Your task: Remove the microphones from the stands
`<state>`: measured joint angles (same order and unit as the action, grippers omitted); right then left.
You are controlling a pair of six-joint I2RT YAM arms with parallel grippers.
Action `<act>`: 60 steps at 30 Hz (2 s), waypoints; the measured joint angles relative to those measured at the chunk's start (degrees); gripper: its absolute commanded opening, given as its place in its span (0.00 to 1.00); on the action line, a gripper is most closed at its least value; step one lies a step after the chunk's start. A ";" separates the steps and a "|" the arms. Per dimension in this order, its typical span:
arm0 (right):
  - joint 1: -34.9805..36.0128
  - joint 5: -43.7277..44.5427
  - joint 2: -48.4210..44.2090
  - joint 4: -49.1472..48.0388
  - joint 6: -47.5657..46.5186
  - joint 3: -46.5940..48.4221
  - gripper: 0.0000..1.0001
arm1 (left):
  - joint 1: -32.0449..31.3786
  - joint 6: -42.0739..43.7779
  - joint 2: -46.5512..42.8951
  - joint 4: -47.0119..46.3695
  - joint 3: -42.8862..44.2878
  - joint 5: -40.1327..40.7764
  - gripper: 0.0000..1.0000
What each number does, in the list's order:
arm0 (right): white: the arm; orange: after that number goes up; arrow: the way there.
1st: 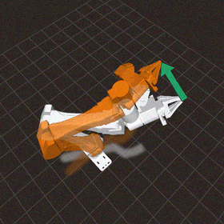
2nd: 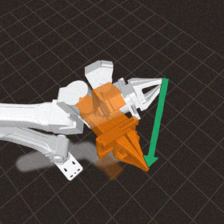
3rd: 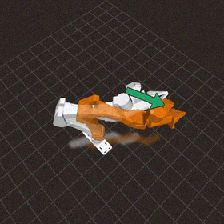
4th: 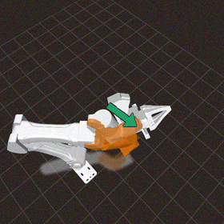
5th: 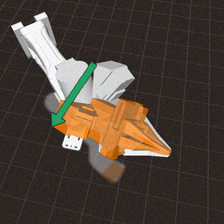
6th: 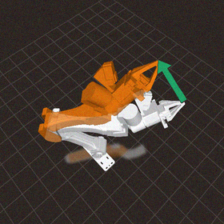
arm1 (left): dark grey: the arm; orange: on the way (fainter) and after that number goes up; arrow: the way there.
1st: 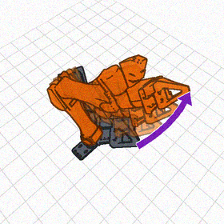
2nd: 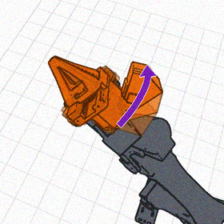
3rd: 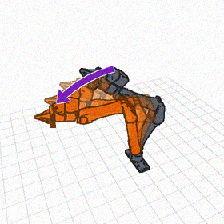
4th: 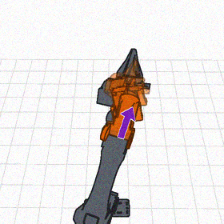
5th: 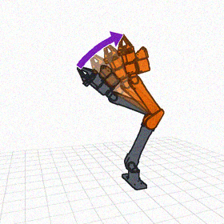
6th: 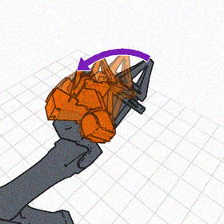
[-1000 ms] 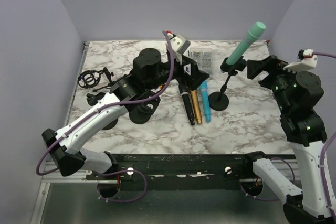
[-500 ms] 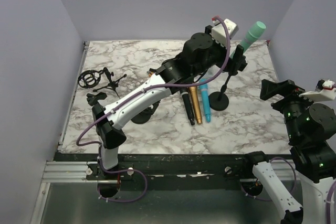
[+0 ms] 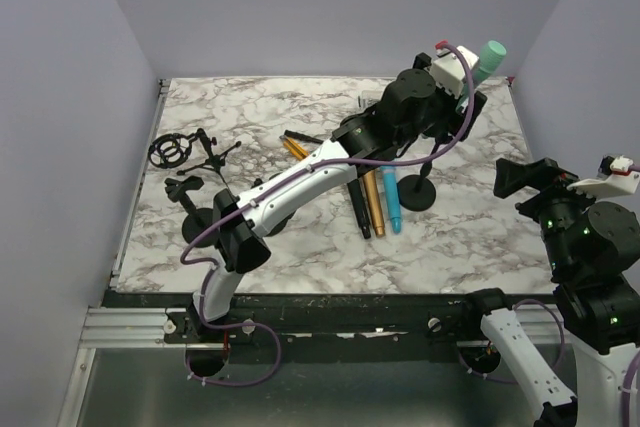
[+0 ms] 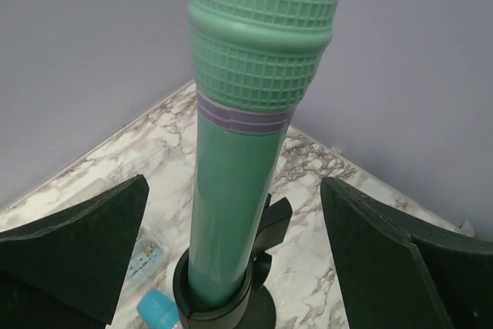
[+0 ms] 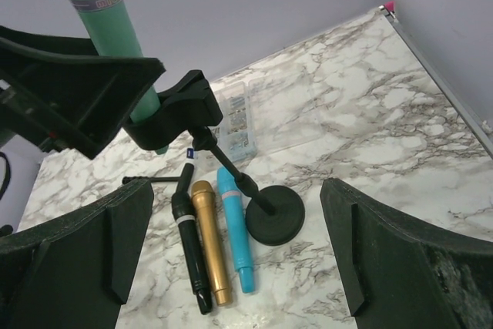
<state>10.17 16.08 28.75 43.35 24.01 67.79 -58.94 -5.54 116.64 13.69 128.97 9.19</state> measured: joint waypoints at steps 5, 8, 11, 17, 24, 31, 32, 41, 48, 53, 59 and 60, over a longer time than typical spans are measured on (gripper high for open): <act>0.00 -0.31 0.00 0.13 -0.13 0.31 0.99 | -0.07 2.34 5.16 -1.62 4.35 0.11 0.74; 0.00 -0.31 0.00 0.59 -0.46 0.76 0.99 | -0.07 3.26 7.39 -2.49 6.05 0.04 0.59; 0.00 -0.28 -0.02 1.22 -0.76 1.33 0.99 | -0.07 4.04 8.02 -2.86 6.25 -0.20 0.41; 0.00 -0.31 -0.22 1.64 -1.11 1.42 0.99 | 0.09 5.14 7.98 -3.30 6.47 -2.80 0.10; 0.00 -0.31 -0.22 1.79 -1.09 1.42 0.99 | 0.11 5.46 6.75 -0.70 6.47 -6.93 0.00; 0.00 -0.44 -0.09 1.86 -1.38 1.44 0.99 | 0.04 3.78 3.26 5.11 6.47 -12.85 0.00; 0.00 -0.66 0.02 1.90 -1.57 1.49 1.00 | 0.04 3.50 2.21 6.38 6.47 -14.16 0.00; 0.00 -8.15 4.61 2.73 -5.11 1.53 1.00 | 0.09 0.94 -15.78 11.85 -3.43 -24.37 0.00; 0.00 -18.01 9.35 2.45 -5.44 1.49 1.00 | 0.50 0.50 -30.10 13.53 -14.58 -29.83 0.00; 0.00 -27.04 12.55 -0.68 -4.15 0.46 1.00 | 3.41 0.79 -41.33 12.66 -30.60 -30.69 0.00; 0.02 -38.32 21.00 -4.72 -1.46 -1.88 1.00 | 8.70 0.85 -53.53 8.20 -49.77 -32.41 0.00; 0.00 -39.45 22.36 -5.33 -1.18 -2.16 1.00 | 9.31 0.92 -55.30 6.71 -52.52 -32.98 0.00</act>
<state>10.17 -23.38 51.11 38.02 22.83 65.63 -49.63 -4.62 61.34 20.40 76.44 -23.79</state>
